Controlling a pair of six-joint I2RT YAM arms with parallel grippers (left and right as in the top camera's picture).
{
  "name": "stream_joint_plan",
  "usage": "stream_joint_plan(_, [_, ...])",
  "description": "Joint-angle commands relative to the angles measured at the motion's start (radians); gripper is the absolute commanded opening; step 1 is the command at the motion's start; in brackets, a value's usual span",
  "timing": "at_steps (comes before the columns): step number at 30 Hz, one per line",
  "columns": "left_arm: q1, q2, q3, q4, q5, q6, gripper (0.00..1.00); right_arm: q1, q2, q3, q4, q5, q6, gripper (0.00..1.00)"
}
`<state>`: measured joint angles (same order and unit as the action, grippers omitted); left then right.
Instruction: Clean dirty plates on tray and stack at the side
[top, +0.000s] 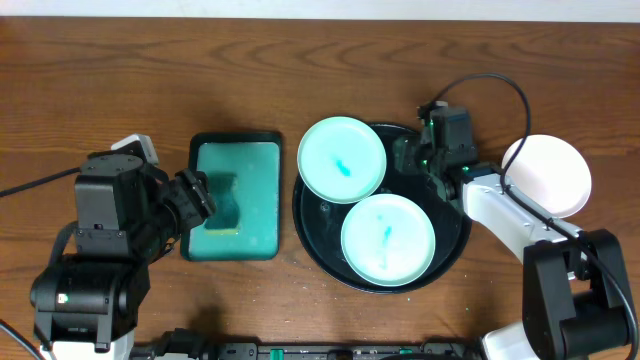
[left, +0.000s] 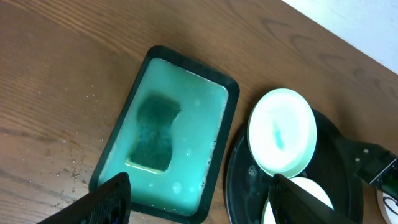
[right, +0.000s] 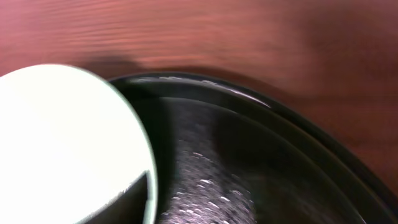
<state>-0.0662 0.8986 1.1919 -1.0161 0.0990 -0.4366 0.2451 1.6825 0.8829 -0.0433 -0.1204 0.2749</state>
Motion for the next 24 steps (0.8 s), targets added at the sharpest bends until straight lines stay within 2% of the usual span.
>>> stream_joint_plan(1, [0.004,-0.004,0.022,-0.001,-0.001,0.014,0.71,0.018,0.014,0.002,0.006,-0.094,-0.230,0.72])
stream_joint_plan(5, [0.004,-0.004,0.022,-0.001,-0.001,0.014,0.71,0.027,0.065,0.002,0.026,-0.098,-0.254,0.68])
stream_joint_plan(11, [0.004,-0.004,0.022,-0.001,-0.001,0.014,0.71,0.048,0.164,0.002,0.070,-0.102,-0.228,0.50])
stream_joint_plan(12, [0.004,-0.004,0.022,-0.001,-0.001,0.014,0.71,0.049,0.174,0.002,0.078,-0.102,-0.220,0.41])
stream_joint_plan(14, [0.004,-0.004,0.022,-0.001,-0.001,0.014,0.71,0.051,0.181,0.002,0.092,-0.102,-0.208,0.12])
stream_joint_plan(15, [0.004,-0.004,0.022,-0.001,-0.001,0.014,0.71,0.050,0.181,0.002,0.102,-0.102,-0.196,0.01])
stream_joint_plan(19, [0.004,-0.004,0.022,-0.001,-0.001,0.014,0.71,0.040,0.156,0.002,0.131,-0.083,-0.153,0.01])
stream_joint_plan(24, [0.004,-0.004,0.022,-0.001,-0.001,0.014,0.71,-0.010,0.087,0.002,0.105,0.039,0.025,0.01])
